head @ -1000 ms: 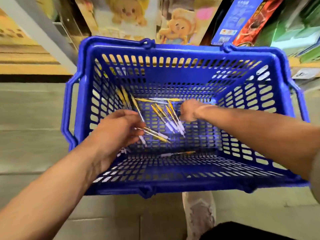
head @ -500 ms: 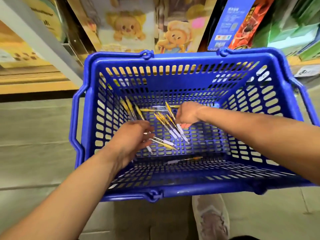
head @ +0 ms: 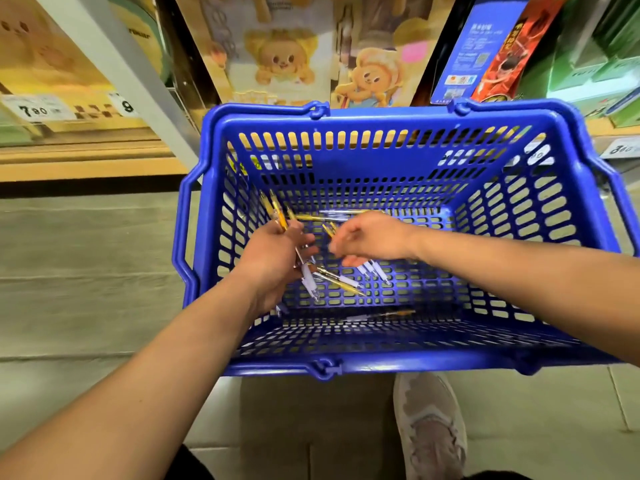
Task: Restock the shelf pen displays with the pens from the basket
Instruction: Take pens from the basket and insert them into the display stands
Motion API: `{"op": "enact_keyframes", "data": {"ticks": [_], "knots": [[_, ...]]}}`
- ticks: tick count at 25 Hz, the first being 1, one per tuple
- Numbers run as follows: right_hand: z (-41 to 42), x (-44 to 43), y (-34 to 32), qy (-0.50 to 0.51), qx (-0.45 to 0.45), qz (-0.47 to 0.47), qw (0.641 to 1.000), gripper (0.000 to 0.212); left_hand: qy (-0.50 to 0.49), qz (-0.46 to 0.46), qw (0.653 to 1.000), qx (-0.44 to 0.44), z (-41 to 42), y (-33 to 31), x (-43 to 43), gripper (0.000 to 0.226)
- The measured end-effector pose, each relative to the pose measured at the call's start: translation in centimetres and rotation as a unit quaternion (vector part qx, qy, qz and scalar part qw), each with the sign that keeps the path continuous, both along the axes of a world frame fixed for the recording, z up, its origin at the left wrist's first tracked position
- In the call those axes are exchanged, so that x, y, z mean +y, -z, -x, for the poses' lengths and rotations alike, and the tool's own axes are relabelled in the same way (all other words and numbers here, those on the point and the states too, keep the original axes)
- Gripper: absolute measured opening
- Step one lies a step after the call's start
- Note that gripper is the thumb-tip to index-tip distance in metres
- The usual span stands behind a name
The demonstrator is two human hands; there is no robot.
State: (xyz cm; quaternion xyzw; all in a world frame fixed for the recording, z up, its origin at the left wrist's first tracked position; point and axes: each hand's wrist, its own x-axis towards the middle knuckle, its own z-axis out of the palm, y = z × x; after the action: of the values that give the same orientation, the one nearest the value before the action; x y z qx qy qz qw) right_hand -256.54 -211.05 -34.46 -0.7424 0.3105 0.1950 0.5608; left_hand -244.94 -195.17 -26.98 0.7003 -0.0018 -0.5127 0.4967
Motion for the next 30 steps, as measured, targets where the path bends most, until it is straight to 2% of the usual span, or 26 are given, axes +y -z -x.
{"op": "enact_keyframes", "data": {"ticks": [1, 2, 3, 5, 11, 13, 15, 18, 20, 22, 27, 29, 30], "knots": [[0.8, -1.0, 1.1, -0.059, 0.071, 0.134, 0.987, 0.018, 0.003, -0.009, 1.0, 0.002, -0.2, -0.1, 0.3, 0.025], [1.6, -1.6, 2.1, -0.113, 0.141, 0.239, 0.954, 0.022, 0.004, -0.013, 1.0, 0.01, -0.4, -0.3, 0.5, 0.025], [2.3, -1.9, 3.0, -0.145, 0.19, 0.288, 0.928, 0.026, 0.004, -0.014, 1.0, 0.022, -0.4, -0.4, 0.6, 0.025], [3.0, -1.9, 4.2, -0.162, 0.224, 0.291, 0.916, 0.031, 0.005, -0.012, 0.999, 0.041, -0.4, -0.7, 0.7, 0.026], [1.7, -1.6, 4.6, -0.207, 0.238, 0.311, 0.897, 0.028, 0.017, -0.016, 0.999, 0.041, -0.5, -0.8, 0.5, 0.027], [2.0, -2.3, 4.4, -0.202, 0.245, 0.292, 0.902, 0.033, 0.019, -0.02, 0.999, 0.041, -0.4, -1.0, 0.5, 0.027], [2.2, -3.2, 3.5, -0.174, 0.218, 0.234, 0.931, 0.029, 0.017, -0.021, 0.999, 0.043, -0.3, -1.0, 0.4, 0.028], [1.2, -2.9, 1.2, -0.033, 0.086, 0.061, 0.994, 0.013, 0.007, -0.019, 0.999, 0.044, -0.4, -1.1, 0.5, 0.028], [-0.1, -1.4, -0.2, 0.008, -0.008, -0.045, 0.999, 0.012, 0.0, -0.014, 0.999, 0.04, -0.5, -1.0, 0.5, 0.028], [-1.4, 0.7, -1.1, 0.0, -0.067, -0.115, 0.991, 0.011, 0.008, -0.007, 0.999, 0.044, -0.4, -1.2, 0.6, 0.026], [-2.9, 3.5, -2.0, -0.005, -0.131, -0.151, 0.98, 0.002, 0.001, 0.013, 0.998, 0.055, -0.4, -1.5, 0.8, 0.022], [-2.5, 2.4, -1.6, -0.005, -0.095, -0.111, 0.989, 0.011, -0.001, -0.004, 1.0, 0.02, -0.7, -1.2, 1.0, 0.019], [-2.1, 1.6, -0.9, -0.005, -0.051, -0.051, 0.997, 0.014, -0.004, -0.012, 1.0, 0.008, -0.9, -1.0, 1.1, 0.018]]}}
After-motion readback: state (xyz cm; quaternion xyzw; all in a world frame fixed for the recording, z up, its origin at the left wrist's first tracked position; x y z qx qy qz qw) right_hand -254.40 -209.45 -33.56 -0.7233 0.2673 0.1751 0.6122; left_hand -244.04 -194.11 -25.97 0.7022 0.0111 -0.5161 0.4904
